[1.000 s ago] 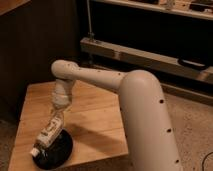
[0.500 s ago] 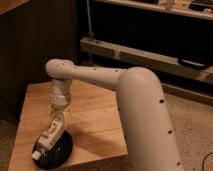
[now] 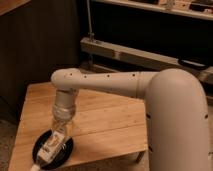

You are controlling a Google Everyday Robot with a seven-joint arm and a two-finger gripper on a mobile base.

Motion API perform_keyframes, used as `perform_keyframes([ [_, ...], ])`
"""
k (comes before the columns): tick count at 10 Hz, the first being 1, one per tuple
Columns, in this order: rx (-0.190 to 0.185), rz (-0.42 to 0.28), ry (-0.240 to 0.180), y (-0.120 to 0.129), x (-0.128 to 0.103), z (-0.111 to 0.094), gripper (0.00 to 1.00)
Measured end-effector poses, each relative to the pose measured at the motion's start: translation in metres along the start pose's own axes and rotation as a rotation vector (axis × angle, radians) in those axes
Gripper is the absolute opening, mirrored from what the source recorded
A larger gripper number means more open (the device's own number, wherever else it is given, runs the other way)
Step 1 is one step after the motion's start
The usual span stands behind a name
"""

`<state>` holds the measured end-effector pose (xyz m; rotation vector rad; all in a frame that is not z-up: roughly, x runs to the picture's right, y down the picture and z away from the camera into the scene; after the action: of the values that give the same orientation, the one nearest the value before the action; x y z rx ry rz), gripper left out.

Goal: Place the bottle in the ceramic bowl

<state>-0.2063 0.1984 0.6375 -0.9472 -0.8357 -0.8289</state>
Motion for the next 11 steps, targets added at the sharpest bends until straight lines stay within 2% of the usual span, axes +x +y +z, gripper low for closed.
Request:
perform_keyframes([
  [2, 0.036, -0.014, -0.002, -0.009, -0.007, 0.006, 0.0],
  [5, 0.064, -0.025, -0.012, -0.029, -0.008, 0.016, 0.0],
  [11, 0.057, -0.038, -0.047, -0.048, -0.002, 0.052, 0.0],
])
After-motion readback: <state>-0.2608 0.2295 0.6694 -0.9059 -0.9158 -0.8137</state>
